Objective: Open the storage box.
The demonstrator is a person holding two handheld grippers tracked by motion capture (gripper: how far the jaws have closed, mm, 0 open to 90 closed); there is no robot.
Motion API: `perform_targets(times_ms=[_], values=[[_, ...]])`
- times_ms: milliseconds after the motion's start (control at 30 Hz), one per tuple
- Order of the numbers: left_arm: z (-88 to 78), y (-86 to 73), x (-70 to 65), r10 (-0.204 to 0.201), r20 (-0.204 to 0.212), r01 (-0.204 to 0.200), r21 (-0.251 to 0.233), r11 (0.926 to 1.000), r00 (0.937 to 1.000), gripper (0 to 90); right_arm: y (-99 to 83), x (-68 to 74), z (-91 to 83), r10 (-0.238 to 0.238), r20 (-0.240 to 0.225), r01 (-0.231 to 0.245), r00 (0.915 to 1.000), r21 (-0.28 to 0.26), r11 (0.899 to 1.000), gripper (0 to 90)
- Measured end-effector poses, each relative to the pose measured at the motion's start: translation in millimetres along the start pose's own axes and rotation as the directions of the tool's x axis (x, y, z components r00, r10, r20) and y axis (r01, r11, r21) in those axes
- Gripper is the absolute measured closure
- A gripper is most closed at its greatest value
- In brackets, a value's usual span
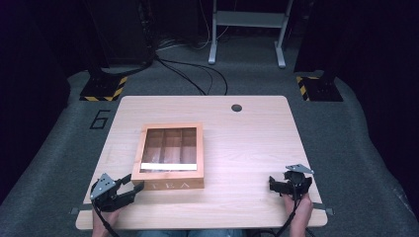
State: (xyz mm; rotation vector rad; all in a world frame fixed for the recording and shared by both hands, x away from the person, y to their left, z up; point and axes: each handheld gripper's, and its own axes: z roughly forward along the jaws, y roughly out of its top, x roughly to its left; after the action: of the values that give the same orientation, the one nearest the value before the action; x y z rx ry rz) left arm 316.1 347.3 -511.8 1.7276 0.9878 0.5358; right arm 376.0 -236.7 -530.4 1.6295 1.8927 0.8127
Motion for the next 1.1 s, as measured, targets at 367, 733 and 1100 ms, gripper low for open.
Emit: perform_targets(times_ms=[367,733,1100], values=[[-0.6,0.0,-2.4,0.007,-0.017,-0.007,-0.021,0.9997,0.9998,40.9,0.1,0.2,-0.4,0.003,0.001,-0.003,1.0,0.006,1.0,0.0],[-1.3,1.9,-4.2,0.01,-0.04,-0.012,-0.059,0.9982,0.9992,40.5,0.1,0.1,-0.3,0.001,0.001,-0.001,1.0,0.004,1.0,0.0],[-2.5,8.7,-5.9,0.046,-0.054,-0.049,-0.064,0.9967,0.9975,40.6,0.0,0.0,0.0,0.0,0.001,0.0,1.0,0.0,1.0,0.0]])
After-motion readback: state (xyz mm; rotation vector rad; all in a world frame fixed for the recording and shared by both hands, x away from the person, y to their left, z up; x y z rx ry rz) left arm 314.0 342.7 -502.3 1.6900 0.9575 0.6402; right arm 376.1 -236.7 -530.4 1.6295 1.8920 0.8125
